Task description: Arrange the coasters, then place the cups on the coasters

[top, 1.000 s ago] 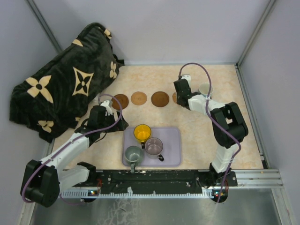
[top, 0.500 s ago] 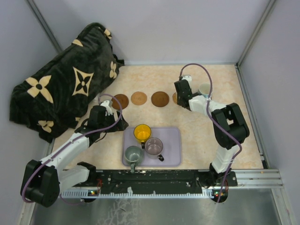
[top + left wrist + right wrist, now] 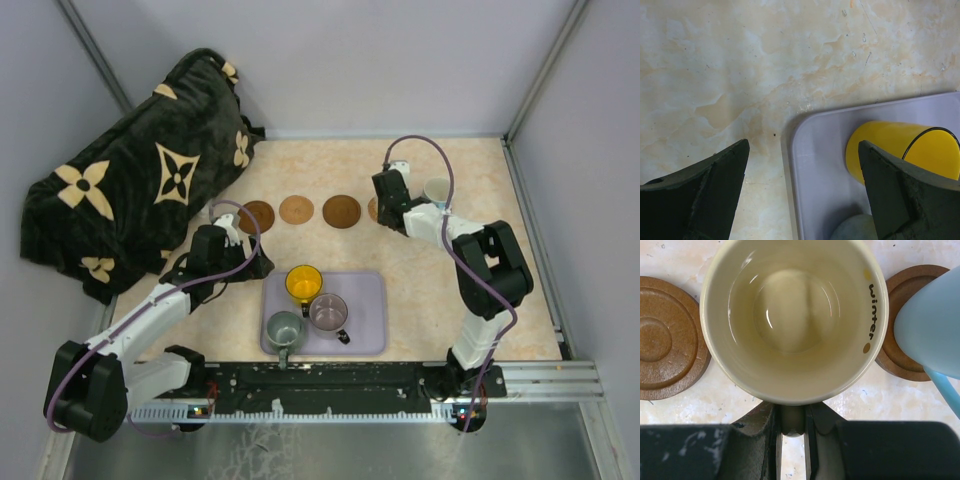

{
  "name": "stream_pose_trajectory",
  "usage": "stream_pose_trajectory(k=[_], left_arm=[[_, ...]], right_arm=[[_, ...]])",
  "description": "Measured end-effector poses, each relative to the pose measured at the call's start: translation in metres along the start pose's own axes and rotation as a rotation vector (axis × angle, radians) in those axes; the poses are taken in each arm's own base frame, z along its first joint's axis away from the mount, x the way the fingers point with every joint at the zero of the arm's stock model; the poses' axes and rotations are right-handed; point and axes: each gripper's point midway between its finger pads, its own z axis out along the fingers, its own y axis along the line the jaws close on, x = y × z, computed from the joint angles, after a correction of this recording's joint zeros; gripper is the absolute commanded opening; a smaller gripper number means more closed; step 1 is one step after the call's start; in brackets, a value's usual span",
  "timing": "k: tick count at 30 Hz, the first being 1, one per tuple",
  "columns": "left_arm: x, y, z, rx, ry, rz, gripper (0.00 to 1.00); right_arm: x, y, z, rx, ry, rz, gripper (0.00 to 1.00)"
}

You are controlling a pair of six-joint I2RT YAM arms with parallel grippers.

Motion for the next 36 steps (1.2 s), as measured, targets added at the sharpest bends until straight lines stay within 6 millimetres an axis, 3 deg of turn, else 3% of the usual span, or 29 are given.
stream_pose_trajectory(k=[18, 29, 31, 36], left_arm=[[0.0, 0.0, 0.0, 0.0, 0.0, 0.0, 0.96], [0.0002, 0.0001, 0.0, 0.0, 0.0, 0.0, 0.95], [0.0002, 0.0001, 0.0, 0.0, 0.0, 0.0, 0.96], [0.0002, 0.0001, 0.0, 0.0, 0.0, 0.0, 0.96]], right_arm=[[0.0019, 0.0011, -0.0007, -0.006, 0.011, 0.003, 0.0], [0.0023, 0.0009, -0.0007, -0.005, 0.012, 0.002, 0.19], [0.0022, 0.0008, -0.0007, -0.005, 0.012, 0.002, 0.24], [-0.0062, 0.0015, -0.0006, -0.002, -0.015, 0.01, 0.49]])
